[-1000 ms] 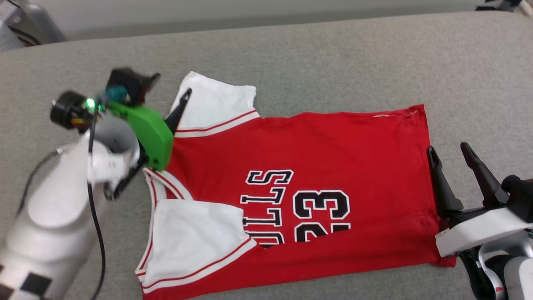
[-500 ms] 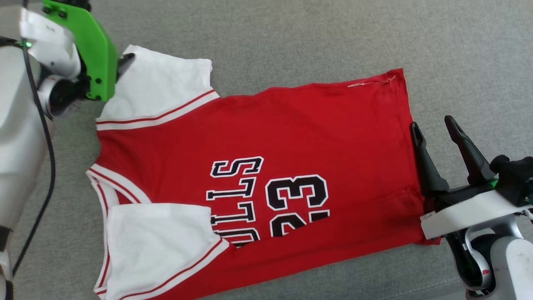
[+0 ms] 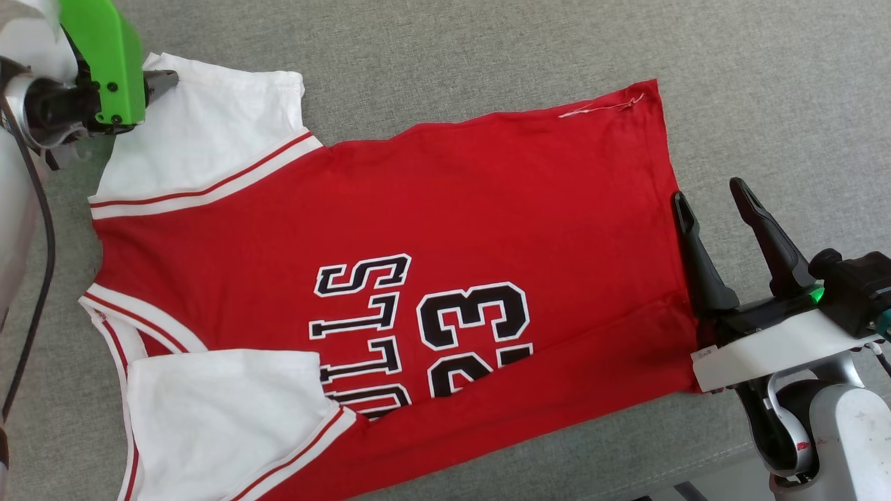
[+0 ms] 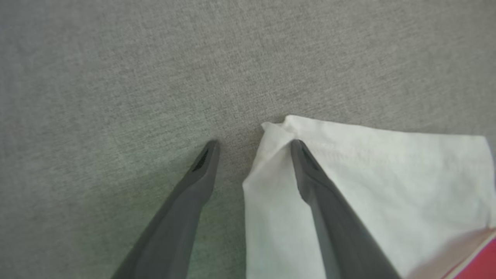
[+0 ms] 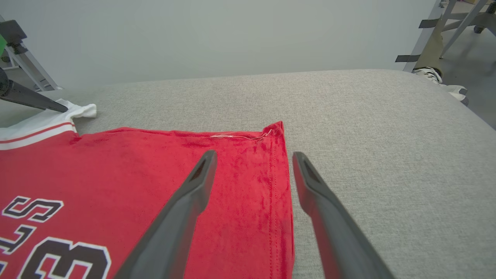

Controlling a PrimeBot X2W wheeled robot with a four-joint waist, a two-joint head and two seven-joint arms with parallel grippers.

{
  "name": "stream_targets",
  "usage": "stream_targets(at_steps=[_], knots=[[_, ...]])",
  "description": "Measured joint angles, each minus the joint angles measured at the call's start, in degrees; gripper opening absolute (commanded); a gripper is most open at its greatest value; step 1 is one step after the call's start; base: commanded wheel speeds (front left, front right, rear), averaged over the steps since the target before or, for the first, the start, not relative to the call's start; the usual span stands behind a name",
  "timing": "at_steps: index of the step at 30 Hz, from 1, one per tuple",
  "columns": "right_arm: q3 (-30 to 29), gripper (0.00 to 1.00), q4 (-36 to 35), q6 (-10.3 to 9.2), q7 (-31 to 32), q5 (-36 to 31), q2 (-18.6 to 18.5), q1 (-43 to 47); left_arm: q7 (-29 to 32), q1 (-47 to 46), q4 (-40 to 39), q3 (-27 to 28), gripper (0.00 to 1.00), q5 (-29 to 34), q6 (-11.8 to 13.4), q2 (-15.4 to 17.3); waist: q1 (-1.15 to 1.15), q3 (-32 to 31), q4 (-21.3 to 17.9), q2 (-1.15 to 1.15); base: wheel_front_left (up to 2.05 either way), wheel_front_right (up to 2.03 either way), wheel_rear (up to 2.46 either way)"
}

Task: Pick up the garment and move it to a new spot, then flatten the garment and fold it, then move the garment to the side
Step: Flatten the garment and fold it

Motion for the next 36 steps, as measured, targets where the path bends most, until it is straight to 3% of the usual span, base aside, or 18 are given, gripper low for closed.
stream_targets(at_steps=[1,6,16,24,30,36], knots=[[-0.1,1.00,0.0,0.00,-0.1,0.0,0.0,0.0,1.1,-0.3,0.2,0.1,0.00,-0.5,0.0,0.0,0.00,0.1,0.0,0.00,0.00,0.00,0.00],[-0.5,1.00,0.1,0.00,0.0,0.0,-0.1,0.0,2.1,-0.3,0.1,0.5,0.00,-2.2,0.3,-1.3,0.00,-0.2,0.5,0.00,0.00,0.00,0.00],[-1.1,1.00,1.0,0.00,3.1,-0.1,-1.8,0.0,-7.6,3.2,-2.9,1.6,0.00,-2.3,1.2,-3.2,0.00,-3.7,2.3,0.00,0.00,0.00,0.00],[-1.8,1.00,1.7,0.00,15.4,-0.5,-7.9,-0.3,-10.7,9.0,-13.4,1.8,0.00,-2.2,2.0,-2.2,0.00,-7.8,5.0,0.00,0.00,0.00,0.00],[-1.7,1.00,4.5,0.00,29.5,4.0,-12.8,-7.1,-10.7,15.2,-28.9,1.3,0.00,-2.0,5.2,1.1,-0.01,-9.2,8.3,0.00,0.00,0.00,0.00],[-1.9,1.00,10.2,0.00,38.5,7.7,-17.5,-14.9,-10.0,20.0,-43.8,1.1,0.00,-1.6,9.4,3.9,-0.01,-8.7,11.7,0.00,0.00,0.00,0.00]])
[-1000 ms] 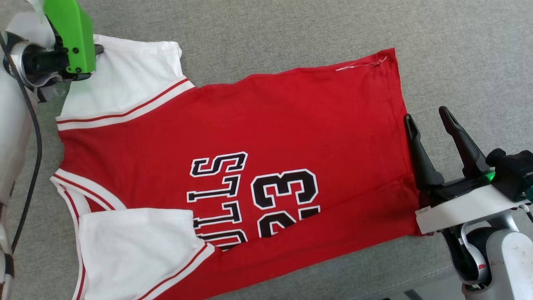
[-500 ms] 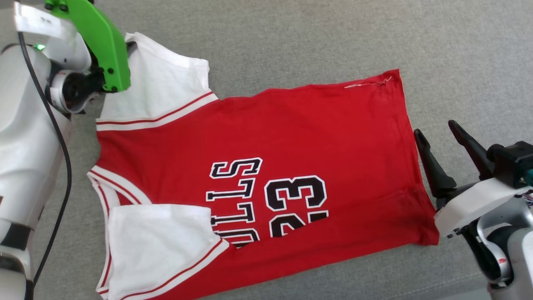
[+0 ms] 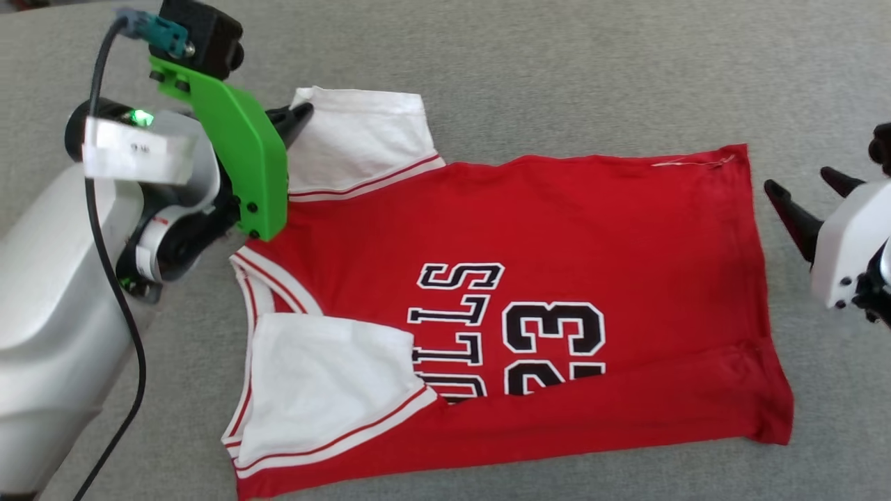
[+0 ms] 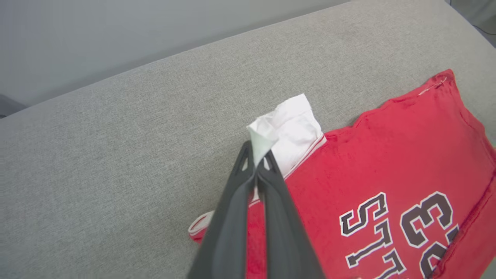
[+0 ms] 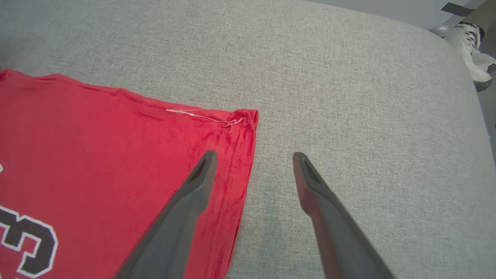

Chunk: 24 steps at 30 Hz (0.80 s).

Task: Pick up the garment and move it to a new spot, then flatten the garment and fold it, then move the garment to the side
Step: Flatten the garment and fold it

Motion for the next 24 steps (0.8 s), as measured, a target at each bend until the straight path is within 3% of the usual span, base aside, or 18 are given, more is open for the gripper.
stream_targets(at_steps=[4,10,24], knots=[[2.0,1.00,5.7,0.00,5.0,3.2,-2.2,-4.8,0.5,3.0,-8.8,-0.2,0.00,0.5,2.8,1.9,0.00,1.1,2.6,0.00,0.00,0.00,0.00],[4.6,1.00,11.8,0.00,7.6,2.5,-4.5,-9.6,1.0,4.1,-14.6,-1.0,0.00,1.0,4.2,2.3,0.00,2.7,4.8,0.00,0.00,0.00,0.00],[12.6,1.00,19.9,-0.04,4.6,2.8,-7.7,-13.5,-0.3,4.7,-15.1,-1.7,0.00,2.4,3.9,1.9,0.00,5.0,8.2,0.00,0.00,0.00,0.00]])
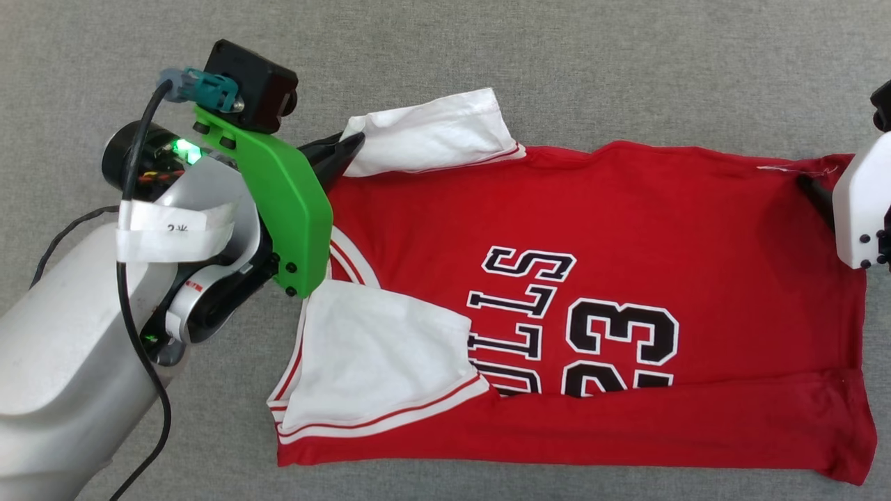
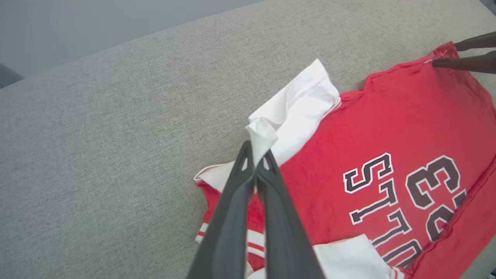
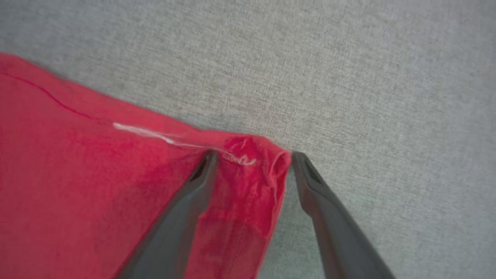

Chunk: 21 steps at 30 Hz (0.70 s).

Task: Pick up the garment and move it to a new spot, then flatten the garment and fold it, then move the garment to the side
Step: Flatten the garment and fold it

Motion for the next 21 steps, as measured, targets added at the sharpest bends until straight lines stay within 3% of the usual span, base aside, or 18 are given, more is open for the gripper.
stream_targets(at_steps=[1,2,3,21], knots=[[0.3,0.50,0.5,-0.02,-0.3,0.3,-0.2,-0.1,-0.2,0.0,0.2,0.0,0.00,0.0,0.0,-0.1,0.00,0.0,0.1,0.00,0.00,0.00,0.00],[0.6,0.18,0.9,-0.03,-0.7,0.7,-0.4,-0.2,-0.6,0.2,0.5,0.1,0.00,-0.1,0.0,-0.1,0.00,0.0,0.2,0.00,0.00,0.00,0.00],[0.9,0.00,1.3,-0.03,-1.1,1.1,-0.5,-0.2,-0.8,0.3,0.8,0.1,0.00,-0.2,-0.1,-0.1,0.00,0.0,0.2,0.00,0.00,0.00,0.00],[-2.8,0.00,5.3,0.04,-23.0,8.1,1.3,6.2,-7.2,8.8,6.6,1.0,0.00,-3.0,0.1,-1.1,0.00,-8.3,0.7,0.00,0.00,0.00,0.00]])
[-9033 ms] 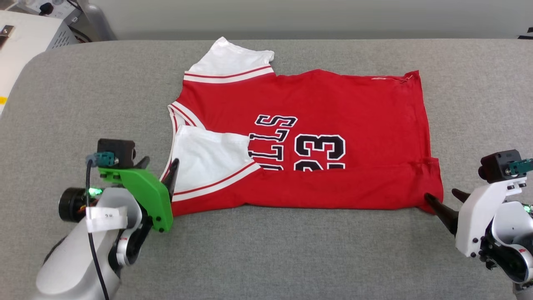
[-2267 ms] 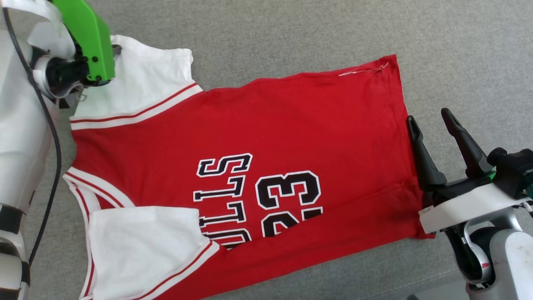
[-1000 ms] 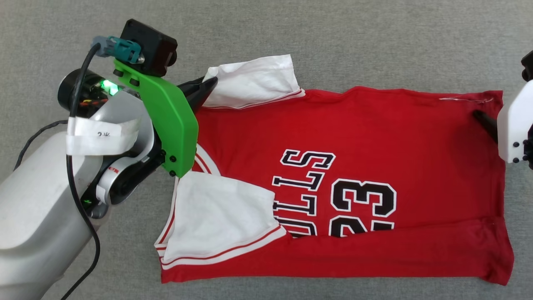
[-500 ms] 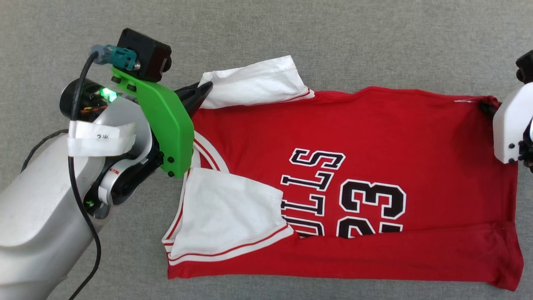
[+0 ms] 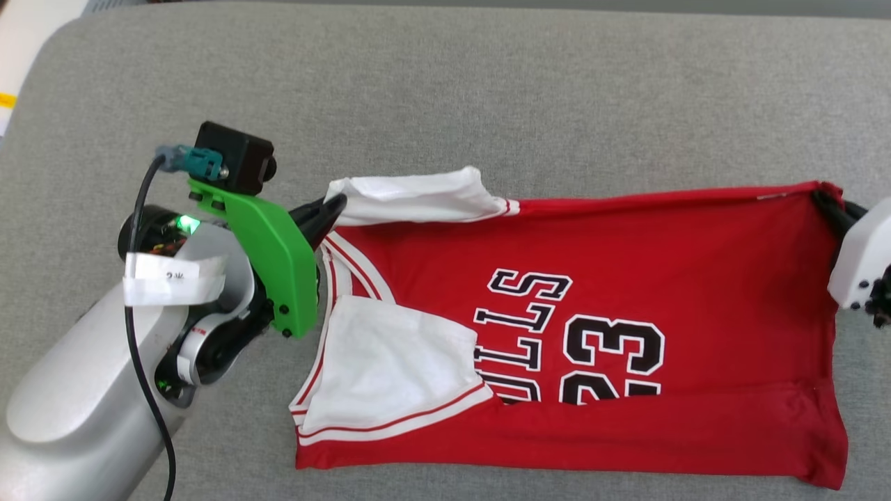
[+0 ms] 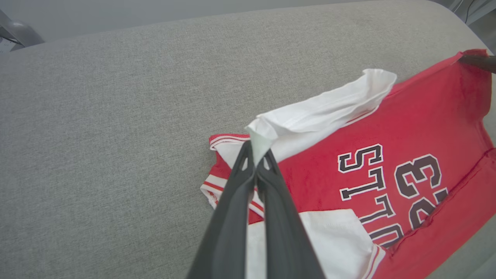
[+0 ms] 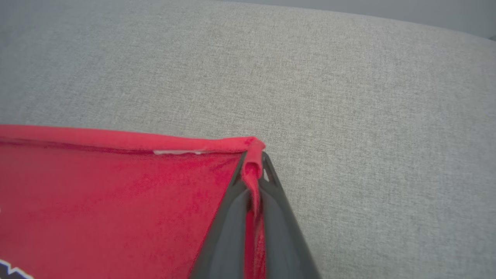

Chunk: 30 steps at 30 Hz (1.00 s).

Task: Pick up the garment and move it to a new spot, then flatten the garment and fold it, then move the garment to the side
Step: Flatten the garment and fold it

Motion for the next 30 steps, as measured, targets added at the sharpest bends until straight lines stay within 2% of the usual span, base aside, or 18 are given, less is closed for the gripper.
stream_targets(at_steps=[7,15,22,30], knots=[[0.0,0.00,-3.7,0.00,-3.3,5.2,-0.9,8.1,-1.5,5.5,-0.8,0.1,0.00,-1.6,0.6,0.4,0.00,-3.6,0.6,0.00,0.00,0.00,0.00],[1.4,0.00,-9.4,0.00,-3.7,10.6,-2.8,18.9,-2.6,13.4,-1.8,-1.0,0.00,-3.4,2.6,1.3,0.00,-6.6,1.3,0.00,0.00,0.00,0.00],[3.0,0.00,-13.4,0.00,-0.2,14.7,-6.0,24.5,-2.0,18.6,-0.8,-4.0,0.00,-3.1,3.5,2.6,0.00,-8.0,1.0,0.00,0.00,0.00,0.00],[6.1,0.00,-16.9,0.00,1.6,15.1,-9.7,26.0,-1.0,19.3,1.2,-5.2,0.00,-3.2,4.1,2.4,0.00,-7.9,0.7,0.00,0.00,0.00,0.00]])
